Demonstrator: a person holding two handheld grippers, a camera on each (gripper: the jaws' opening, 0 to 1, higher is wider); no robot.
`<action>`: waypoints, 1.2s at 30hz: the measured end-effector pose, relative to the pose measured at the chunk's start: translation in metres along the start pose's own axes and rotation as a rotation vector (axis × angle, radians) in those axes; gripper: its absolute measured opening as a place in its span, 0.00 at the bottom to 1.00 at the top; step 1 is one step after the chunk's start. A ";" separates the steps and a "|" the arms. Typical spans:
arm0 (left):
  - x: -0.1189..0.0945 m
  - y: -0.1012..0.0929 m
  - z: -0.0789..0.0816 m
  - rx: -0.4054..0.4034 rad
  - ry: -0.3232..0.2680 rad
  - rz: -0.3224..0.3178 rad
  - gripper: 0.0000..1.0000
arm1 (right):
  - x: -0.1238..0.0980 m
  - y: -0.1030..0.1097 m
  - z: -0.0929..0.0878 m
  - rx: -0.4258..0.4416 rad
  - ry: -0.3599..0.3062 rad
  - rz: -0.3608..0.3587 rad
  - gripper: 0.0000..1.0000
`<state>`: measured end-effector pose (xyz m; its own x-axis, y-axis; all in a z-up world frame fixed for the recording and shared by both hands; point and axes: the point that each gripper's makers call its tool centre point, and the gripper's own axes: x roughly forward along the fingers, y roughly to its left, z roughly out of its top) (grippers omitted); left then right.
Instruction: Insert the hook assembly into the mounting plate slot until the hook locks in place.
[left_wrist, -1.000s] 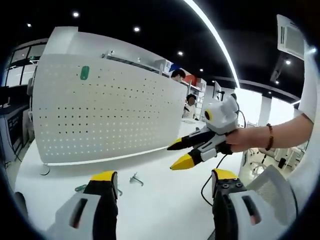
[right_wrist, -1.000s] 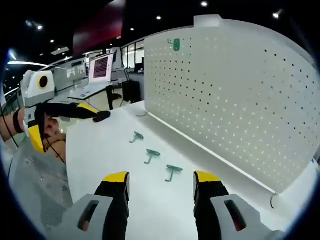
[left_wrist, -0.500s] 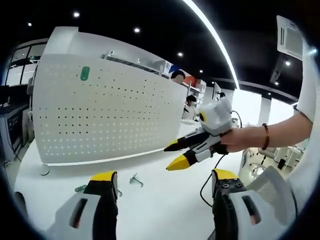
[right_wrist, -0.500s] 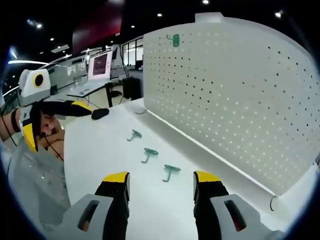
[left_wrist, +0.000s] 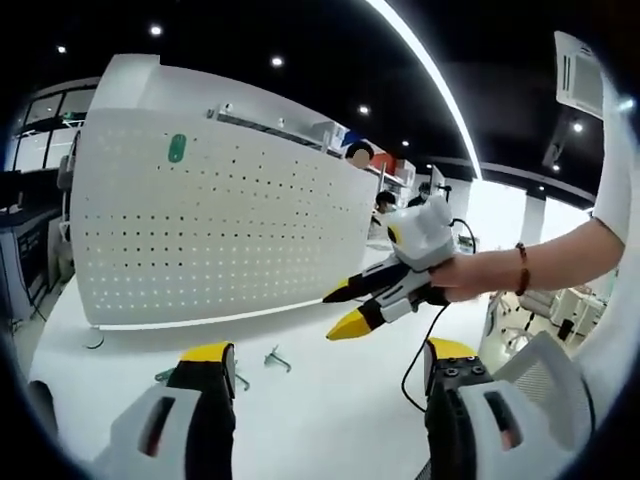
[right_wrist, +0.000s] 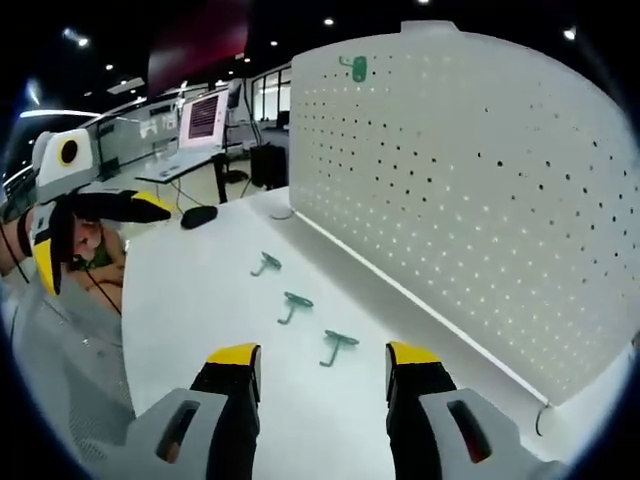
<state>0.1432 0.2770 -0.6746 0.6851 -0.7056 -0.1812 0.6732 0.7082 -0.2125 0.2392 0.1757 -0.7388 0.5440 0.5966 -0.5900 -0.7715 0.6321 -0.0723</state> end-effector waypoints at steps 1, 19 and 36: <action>0.000 0.000 -0.001 -0.002 0.002 0.000 0.79 | 0.001 0.000 0.000 -0.001 0.001 0.001 0.50; -0.007 -0.001 -0.012 -0.015 0.024 0.005 0.78 | 0.018 -0.002 -0.008 -0.025 0.048 0.017 0.46; -0.006 -0.001 -0.025 -0.015 0.066 -0.004 0.77 | 0.044 -0.002 -0.023 -0.059 0.122 0.056 0.44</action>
<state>0.1313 0.2802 -0.6971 0.6621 -0.7089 -0.2428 0.6715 0.7052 -0.2276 0.2564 0.1893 -0.7829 0.4581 0.5631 -0.6878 -0.8195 0.5673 -0.0815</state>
